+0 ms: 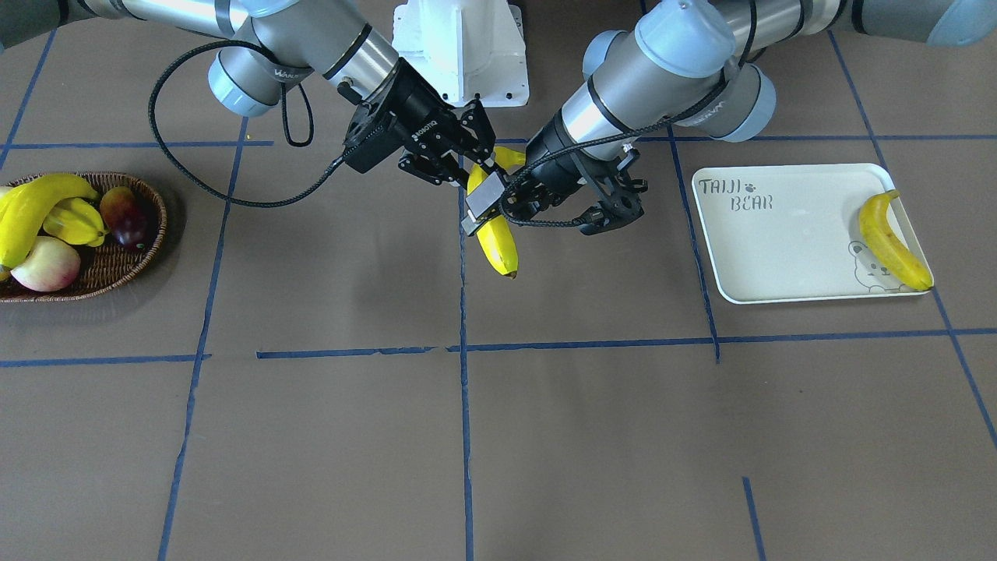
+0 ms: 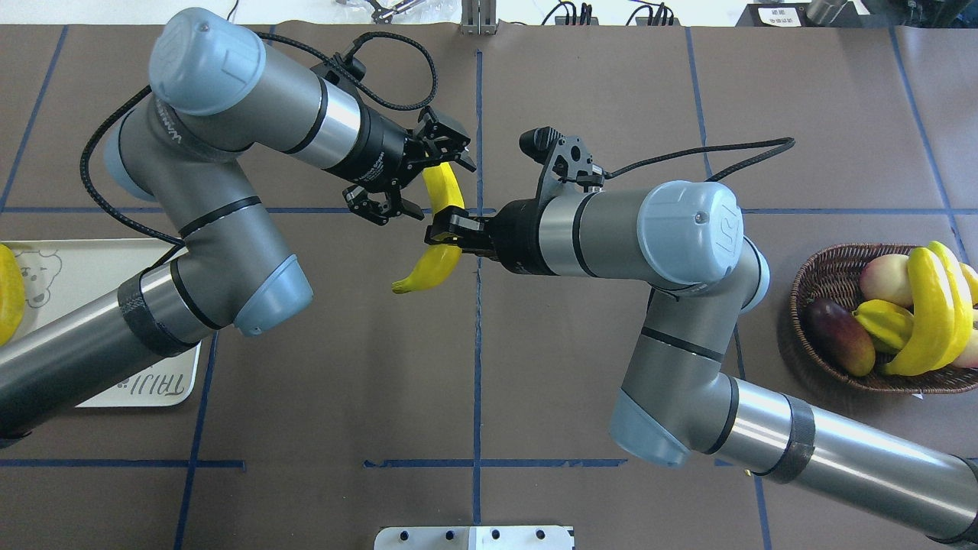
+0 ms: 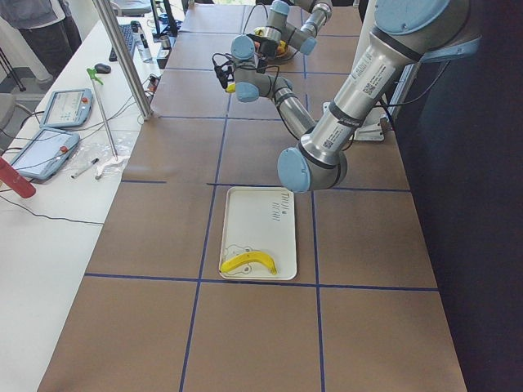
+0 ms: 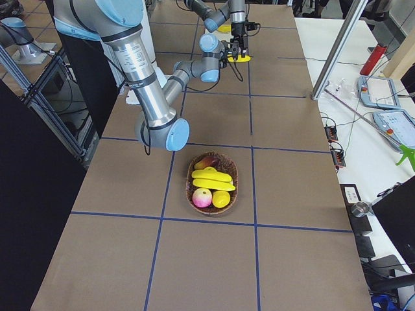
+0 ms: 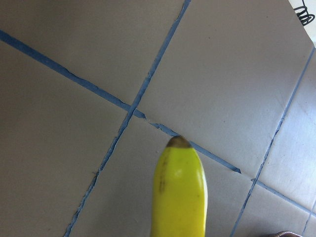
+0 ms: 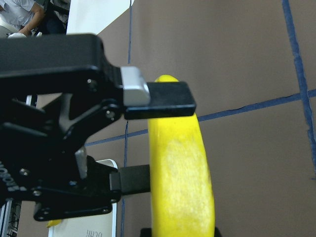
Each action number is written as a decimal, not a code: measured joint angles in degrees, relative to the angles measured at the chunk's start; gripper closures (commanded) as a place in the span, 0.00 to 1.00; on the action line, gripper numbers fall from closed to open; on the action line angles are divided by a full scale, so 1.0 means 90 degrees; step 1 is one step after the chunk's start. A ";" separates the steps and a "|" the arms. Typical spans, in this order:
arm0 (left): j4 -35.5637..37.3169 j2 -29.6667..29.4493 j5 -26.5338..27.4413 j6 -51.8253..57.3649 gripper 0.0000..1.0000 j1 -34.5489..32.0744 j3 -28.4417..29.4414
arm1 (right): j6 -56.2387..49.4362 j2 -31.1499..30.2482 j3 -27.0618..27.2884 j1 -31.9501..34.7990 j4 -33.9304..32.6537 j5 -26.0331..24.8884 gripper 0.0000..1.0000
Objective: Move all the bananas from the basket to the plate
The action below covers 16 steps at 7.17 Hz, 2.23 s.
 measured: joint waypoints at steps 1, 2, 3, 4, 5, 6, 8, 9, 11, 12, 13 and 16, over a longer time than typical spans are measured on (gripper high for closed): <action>0.0007 -0.0009 0.0009 -0.0002 0.39 0.0011 0.0009 | 0.0003 0.0000 0.0008 -0.0003 0.0000 0.0000 0.92; 0.0003 0.0003 0.0012 0.0006 0.53 0.0013 0.0021 | 0.0007 0.0000 0.0016 -0.0006 0.0000 0.0000 0.92; -0.0009 0.0024 0.0010 0.0018 0.77 0.0016 0.0033 | 0.0009 0.0000 0.0022 -0.0007 0.0000 0.0000 0.88; -0.0018 0.0034 0.0007 0.0032 0.96 0.0016 0.0036 | 0.0010 0.0000 0.0025 -0.0007 0.0000 0.0000 0.76; -0.0024 0.0041 0.0005 0.0051 1.00 0.0016 0.0032 | 0.0017 0.0000 0.0027 -0.0007 0.0000 0.0001 0.01; -0.0025 0.0054 0.0005 0.0078 1.00 0.0015 0.0020 | 0.0033 0.0000 0.0027 -0.0010 -0.0001 -0.0002 0.00; -0.0028 0.0061 0.0001 0.0100 1.00 0.0000 -0.0007 | 0.0029 0.0007 0.0024 -0.0007 -0.0008 -0.0002 0.00; -0.0028 0.0075 -0.0003 0.0104 1.00 -0.0028 -0.0014 | -0.0006 0.0009 0.0035 0.0010 -0.0020 0.0007 0.00; -0.0032 0.0309 -0.0046 0.0116 1.00 -0.0246 -0.0053 | -0.0022 0.0010 0.0109 0.0207 -0.0236 0.0180 0.00; -0.0006 0.0580 -0.0046 0.0117 1.00 -0.0457 -0.0106 | -0.0040 0.0008 0.0134 0.0420 -0.0602 0.0445 0.00; 0.0048 0.0933 -0.0035 0.0116 1.00 -0.0752 -0.0138 | -0.0128 0.0000 0.0143 0.0619 -0.1131 0.0659 0.00; 0.0196 0.2203 -0.0034 0.0635 1.00 -0.1445 -0.0155 | -0.0885 -0.0010 0.0145 0.1043 -0.2667 0.0838 0.00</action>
